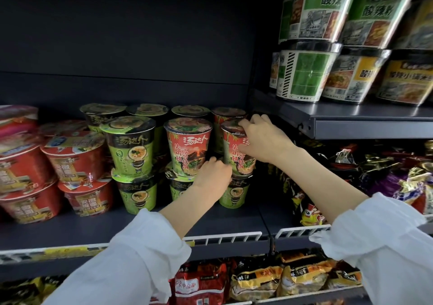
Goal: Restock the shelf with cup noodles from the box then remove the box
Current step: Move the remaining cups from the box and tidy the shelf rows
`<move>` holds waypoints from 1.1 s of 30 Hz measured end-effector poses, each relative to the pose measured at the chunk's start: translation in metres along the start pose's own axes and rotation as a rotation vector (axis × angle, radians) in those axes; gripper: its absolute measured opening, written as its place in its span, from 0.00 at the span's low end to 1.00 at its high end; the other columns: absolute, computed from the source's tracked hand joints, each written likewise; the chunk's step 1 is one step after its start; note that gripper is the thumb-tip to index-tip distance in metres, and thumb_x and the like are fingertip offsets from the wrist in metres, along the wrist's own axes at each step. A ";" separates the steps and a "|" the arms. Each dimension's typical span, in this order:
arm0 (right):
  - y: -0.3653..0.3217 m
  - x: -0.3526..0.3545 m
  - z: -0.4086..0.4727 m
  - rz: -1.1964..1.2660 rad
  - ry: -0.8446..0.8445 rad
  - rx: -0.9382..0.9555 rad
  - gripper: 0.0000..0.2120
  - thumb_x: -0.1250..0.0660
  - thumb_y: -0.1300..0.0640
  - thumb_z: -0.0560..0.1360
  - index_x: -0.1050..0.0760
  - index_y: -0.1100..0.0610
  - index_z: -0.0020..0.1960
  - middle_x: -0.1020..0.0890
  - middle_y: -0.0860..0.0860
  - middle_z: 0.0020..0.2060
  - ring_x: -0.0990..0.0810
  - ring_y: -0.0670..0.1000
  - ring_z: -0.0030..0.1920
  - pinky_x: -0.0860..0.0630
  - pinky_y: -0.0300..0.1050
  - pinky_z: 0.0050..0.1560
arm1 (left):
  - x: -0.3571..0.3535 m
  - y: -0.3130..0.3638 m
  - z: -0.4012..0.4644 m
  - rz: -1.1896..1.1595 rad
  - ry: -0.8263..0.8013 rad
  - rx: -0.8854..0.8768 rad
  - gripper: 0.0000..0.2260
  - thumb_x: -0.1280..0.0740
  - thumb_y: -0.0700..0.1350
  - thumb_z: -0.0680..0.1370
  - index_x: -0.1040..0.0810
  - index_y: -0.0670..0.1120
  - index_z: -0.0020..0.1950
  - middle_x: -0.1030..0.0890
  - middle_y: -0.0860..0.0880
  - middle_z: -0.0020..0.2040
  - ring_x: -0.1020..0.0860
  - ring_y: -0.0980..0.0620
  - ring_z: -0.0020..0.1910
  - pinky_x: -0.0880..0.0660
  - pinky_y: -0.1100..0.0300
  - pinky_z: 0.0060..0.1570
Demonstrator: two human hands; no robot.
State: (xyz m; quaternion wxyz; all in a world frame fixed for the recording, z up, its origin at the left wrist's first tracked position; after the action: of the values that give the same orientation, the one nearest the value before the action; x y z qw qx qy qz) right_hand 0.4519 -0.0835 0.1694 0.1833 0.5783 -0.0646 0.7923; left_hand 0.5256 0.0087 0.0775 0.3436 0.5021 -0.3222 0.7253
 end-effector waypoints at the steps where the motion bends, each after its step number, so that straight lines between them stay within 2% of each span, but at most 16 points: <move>1: 0.001 0.000 0.000 0.002 0.011 0.003 0.28 0.35 0.48 0.75 0.36 0.58 0.71 0.30 0.58 0.62 0.35 0.57 0.65 0.28 0.51 0.59 | 0.001 -0.002 0.000 -0.015 -0.013 -0.001 0.15 0.40 0.48 0.81 0.25 0.38 0.58 0.22 0.40 0.57 0.28 0.42 0.61 0.29 0.51 0.56; 4: 0.000 -0.003 -0.001 0.003 0.042 0.000 0.26 0.36 0.47 0.76 0.34 0.57 0.70 0.29 0.57 0.62 0.34 0.57 0.65 0.29 0.50 0.59 | 0.000 -0.005 0.002 -0.064 -0.024 0.023 0.17 0.38 0.50 0.80 0.24 0.38 0.57 0.22 0.40 0.56 0.28 0.43 0.60 0.29 0.52 0.56; 9: 0.005 -0.008 -0.004 0.005 0.101 -0.004 0.28 0.37 0.44 0.76 0.34 0.55 0.71 0.29 0.56 0.62 0.34 0.57 0.65 0.31 0.51 0.61 | -0.008 -0.005 -0.001 -0.145 0.067 0.055 0.18 0.38 0.53 0.79 0.21 0.40 0.57 0.21 0.43 0.55 0.28 0.45 0.61 0.30 0.51 0.61; 14: 0.008 -0.014 -0.008 -0.027 0.130 0.029 0.29 0.37 0.43 0.76 0.36 0.54 0.72 0.30 0.55 0.63 0.34 0.57 0.64 0.33 0.51 0.62 | -0.009 -0.011 -0.002 -0.158 0.007 0.052 0.15 0.40 0.49 0.81 0.22 0.41 0.60 0.21 0.43 0.56 0.27 0.46 0.58 0.29 0.54 0.58; 19: 0.009 -0.014 -0.007 0.024 0.111 0.054 0.30 0.36 0.46 0.76 0.39 0.54 0.74 0.32 0.55 0.66 0.35 0.57 0.67 0.35 0.52 0.65 | 0.001 -0.001 -0.003 -0.116 -0.020 0.092 0.14 0.39 0.48 0.80 0.24 0.39 0.59 0.22 0.41 0.55 0.27 0.44 0.58 0.29 0.51 0.57; 23: 0.008 -0.010 -0.018 0.113 0.157 0.095 0.31 0.36 0.51 0.77 0.43 0.55 0.76 0.37 0.54 0.71 0.39 0.54 0.70 0.33 0.49 0.67 | 0.013 0.007 -0.008 -0.156 0.073 0.138 0.13 0.37 0.44 0.79 0.26 0.41 0.62 0.26 0.43 0.58 0.28 0.44 0.60 0.27 0.51 0.58; 25: 0.006 -0.008 -0.030 0.137 0.215 0.094 0.29 0.37 0.52 0.78 0.43 0.55 0.76 0.37 0.53 0.71 0.39 0.53 0.71 0.32 0.48 0.66 | 0.022 0.009 -0.015 -0.188 0.147 0.150 0.13 0.37 0.43 0.78 0.26 0.41 0.61 0.25 0.43 0.57 0.26 0.45 0.58 0.26 0.53 0.54; 28: 0.000 -0.007 -0.052 0.158 0.254 0.076 0.24 0.39 0.56 0.78 0.38 0.54 0.74 0.32 0.53 0.68 0.34 0.54 0.67 0.30 0.50 0.63 | 0.039 0.012 -0.031 -0.259 0.212 0.167 0.11 0.39 0.43 0.78 0.24 0.42 0.58 0.22 0.44 0.53 0.23 0.45 0.52 0.24 0.52 0.48; 33: -0.013 0.008 -0.108 0.236 0.208 -0.036 0.17 0.40 0.55 0.79 0.31 0.55 0.67 0.25 0.54 0.57 0.27 0.55 0.59 0.27 0.53 0.57 | 0.071 0.016 -0.072 -0.320 0.235 0.134 0.10 0.39 0.44 0.79 0.24 0.43 0.57 0.18 0.45 0.52 0.20 0.44 0.51 0.22 0.48 0.47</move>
State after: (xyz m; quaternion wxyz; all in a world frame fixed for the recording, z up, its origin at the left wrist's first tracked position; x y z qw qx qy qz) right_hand 0.3578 -0.0357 0.1409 0.1048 0.4782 -0.1269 0.8627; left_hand 0.4573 0.0710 0.1222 0.4556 0.4807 -0.1472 0.7346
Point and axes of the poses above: each hand's wrist, its own z-axis towards the middle knuckle, its own x-axis out of the back of the hand, y = z × x, the point moved 1 cm from there along z, towards the middle knuckle
